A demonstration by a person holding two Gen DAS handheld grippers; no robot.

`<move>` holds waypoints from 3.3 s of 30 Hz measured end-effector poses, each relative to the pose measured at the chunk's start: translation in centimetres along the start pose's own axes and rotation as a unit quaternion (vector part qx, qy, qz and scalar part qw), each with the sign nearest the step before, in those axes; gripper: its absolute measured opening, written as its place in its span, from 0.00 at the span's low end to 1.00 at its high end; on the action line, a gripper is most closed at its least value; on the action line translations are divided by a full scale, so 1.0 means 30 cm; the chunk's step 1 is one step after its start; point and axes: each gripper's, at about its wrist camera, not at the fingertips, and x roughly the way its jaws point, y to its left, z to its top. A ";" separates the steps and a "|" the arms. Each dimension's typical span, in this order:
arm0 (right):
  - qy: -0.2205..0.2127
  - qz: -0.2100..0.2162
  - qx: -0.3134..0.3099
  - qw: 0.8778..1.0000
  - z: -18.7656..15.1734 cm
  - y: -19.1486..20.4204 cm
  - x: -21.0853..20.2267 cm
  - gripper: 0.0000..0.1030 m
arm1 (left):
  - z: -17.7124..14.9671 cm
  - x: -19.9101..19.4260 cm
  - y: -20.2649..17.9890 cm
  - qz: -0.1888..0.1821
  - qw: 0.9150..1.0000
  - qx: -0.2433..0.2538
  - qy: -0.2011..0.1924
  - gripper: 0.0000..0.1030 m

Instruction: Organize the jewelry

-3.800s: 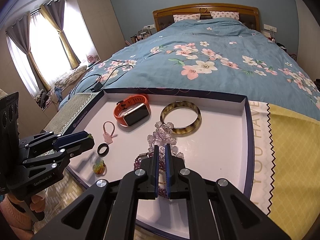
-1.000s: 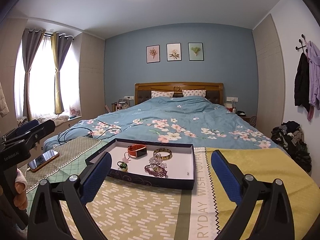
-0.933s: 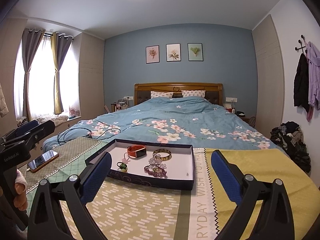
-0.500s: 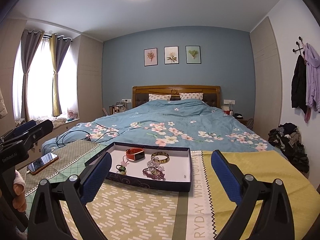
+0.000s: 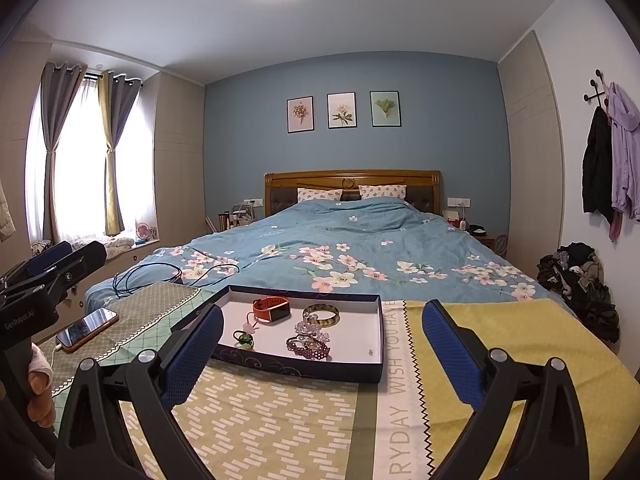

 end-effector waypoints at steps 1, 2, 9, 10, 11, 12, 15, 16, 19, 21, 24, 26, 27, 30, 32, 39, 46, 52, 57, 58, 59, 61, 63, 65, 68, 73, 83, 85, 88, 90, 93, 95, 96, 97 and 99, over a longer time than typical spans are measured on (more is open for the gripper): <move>-0.001 0.000 0.000 1.000 0.000 0.000 -0.001 0.93 | 0.001 0.000 0.000 0.000 1.000 0.000 0.000 0.94; -0.001 0.000 0.000 1.000 0.001 0.000 0.001 0.93 | 0.000 0.000 -0.001 0.000 1.000 0.000 0.001 0.94; -0.008 -0.001 -0.002 1.000 0.003 0.004 -0.007 0.93 | -0.006 -0.001 -0.004 -0.001 1.000 -0.001 0.001 0.94; -0.009 -0.001 -0.003 1.000 0.004 0.005 -0.009 0.93 | -0.006 -0.001 -0.003 -0.002 1.000 -0.001 0.001 0.94; -0.009 -0.001 -0.003 1.000 0.004 0.006 -0.008 0.93 | -0.009 -0.001 -0.005 -0.001 1.000 0.000 0.002 0.94; -0.010 -0.002 -0.003 1.000 0.004 0.005 -0.009 0.93 | -0.006 -0.002 -0.003 -0.002 1.000 -0.001 0.001 0.94; -0.011 -0.002 -0.003 1.000 0.006 0.006 -0.008 0.93 | -0.009 0.000 -0.005 -0.002 1.000 -0.001 0.002 0.94; -0.012 -0.003 -0.003 1.000 0.007 0.007 -0.008 0.93 | -0.010 0.000 -0.005 -0.003 1.000 -0.002 0.003 0.94; -0.016 -0.003 -0.003 1.000 0.009 0.007 -0.012 0.93 | -0.015 0.003 -0.005 -0.004 1.000 -0.003 0.005 0.94; -0.020 -0.004 -0.004 1.000 0.010 0.006 -0.017 0.93 | -0.018 0.006 -0.004 -0.004 1.000 -0.005 0.007 0.94; -0.022 -0.005 -0.007 1.000 0.010 0.008 -0.019 0.93 | -0.020 0.011 0.001 -0.006 1.000 -0.008 0.013 0.94; -0.020 -0.006 -0.009 1.000 0.011 0.013 -0.010 0.93 | -0.024 0.015 0.002 -0.007 1.000 -0.009 0.016 0.94; -0.020 -0.006 -0.010 1.000 0.011 0.015 -0.008 0.93 | -0.023 0.017 0.003 -0.008 1.000 -0.010 0.017 0.94; -0.022 -0.009 -0.009 1.000 0.008 0.013 -0.010 0.93 | -0.024 0.020 0.005 -0.009 1.000 -0.012 0.022 0.94; -0.024 -0.011 -0.009 1.000 0.009 0.012 -0.009 0.93 | -0.025 0.025 0.007 -0.009 1.000 -0.014 0.025 0.94; -0.025 -0.012 -0.008 1.000 0.011 0.010 -0.009 0.93 | -0.031 0.034 0.010 -0.008 0.999 -0.018 0.032 0.94; -0.029 -0.013 -0.008 0.999 0.009 0.008 -0.009 0.93 | -0.029 0.036 0.007 -0.008 0.999 -0.017 0.034 0.94; -0.029 -0.013 -0.007 0.999 0.007 0.008 -0.008 0.93 | -0.029 0.037 0.006 -0.008 0.999 -0.016 0.034 0.94; -0.029 -0.013 -0.007 0.999 0.005 0.008 -0.007 0.93 | -0.028 0.038 0.006 -0.008 0.999 -0.016 0.033 0.94; -0.031 -0.013 -0.007 0.999 0.005 0.007 -0.007 0.93 | -0.029 0.038 0.006 -0.008 0.999 -0.016 0.034 0.94; -0.030 -0.012 -0.007 0.999 0.006 0.007 -0.007 0.93 | -0.029 0.039 0.005 -0.008 0.999 -0.016 0.034 0.94; -0.031 -0.012 -0.005 0.999 0.005 0.007 -0.007 0.93 | -0.031 0.041 0.003 -0.009 0.999 -0.016 0.035 0.94; -0.031 -0.012 -0.005 0.999 0.004 0.007 -0.007 0.93 | -0.034 0.044 0.002 -0.009 0.999 -0.015 0.037 0.94; -0.032 -0.012 -0.004 0.999 0.003 0.007 -0.007 0.93 | -0.039 0.046 0.003 -0.009 0.999 -0.015 0.039 0.94; -0.032 -0.012 -0.005 0.999 0.002 0.007 -0.008 0.93 | -0.041 0.047 0.004 -0.009 0.999 -0.015 0.040 0.94; -0.034 -0.011 -0.002 0.999 -0.002 0.006 -0.009 0.93 | -0.042 0.045 -0.001 -0.009 0.999 -0.011 0.037 0.94; -0.032 -0.009 -0.001 0.999 -0.006 0.005 -0.006 0.93 | -0.045 0.048 -0.011 -0.009 0.999 -0.007 0.034 0.94; -0.032 -0.009 0.000 0.999 -0.007 0.006 -0.006 0.93 | -0.045 0.048 -0.011 -0.009 0.999 -0.007 0.034 0.94; -0.032 -0.009 -0.001 0.999 -0.006 0.007 -0.008 0.93 | -0.044 0.049 -0.013 -0.010 0.999 -0.006 0.034 0.94; -0.032 -0.009 -0.001 0.999 -0.007 0.006 -0.009 0.93 | -0.045 0.049 -0.012 -0.011 0.999 -0.007 0.034 0.94; -0.031 -0.008 0.000 0.999 -0.008 0.006 -0.011 0.93 | -0.044 0.049 -0.015 -0.011 0.999 -0.006 0.034 0.94; -0.030 -0.008 0.000 1.000 -0.007 0.006 -0.010 0.93 | -0.044 0.050 -0.015 -0.011 0.999 -0.005 0.034 0.94; -0.030 -0.008 0.000 1.000 -0.008 0.006 -0.011 0.93 | -0.042 0.050 -0.017 -0.012 0.999 -0.005 0.033 0.94; -0.030 -0.008 0.000 1.000 -0.007 0.006 -0.010 0.93 | -0.042 0.050 -0.018 -0.012 0.999 -0.004 0.033 0.94; -0.028 -0.008 0.000 1.000 -0.008 0.006 -0.011 0.93 | -0.042 0.050 -0.019 -0.012 0.999 -0.004 0.033 0.94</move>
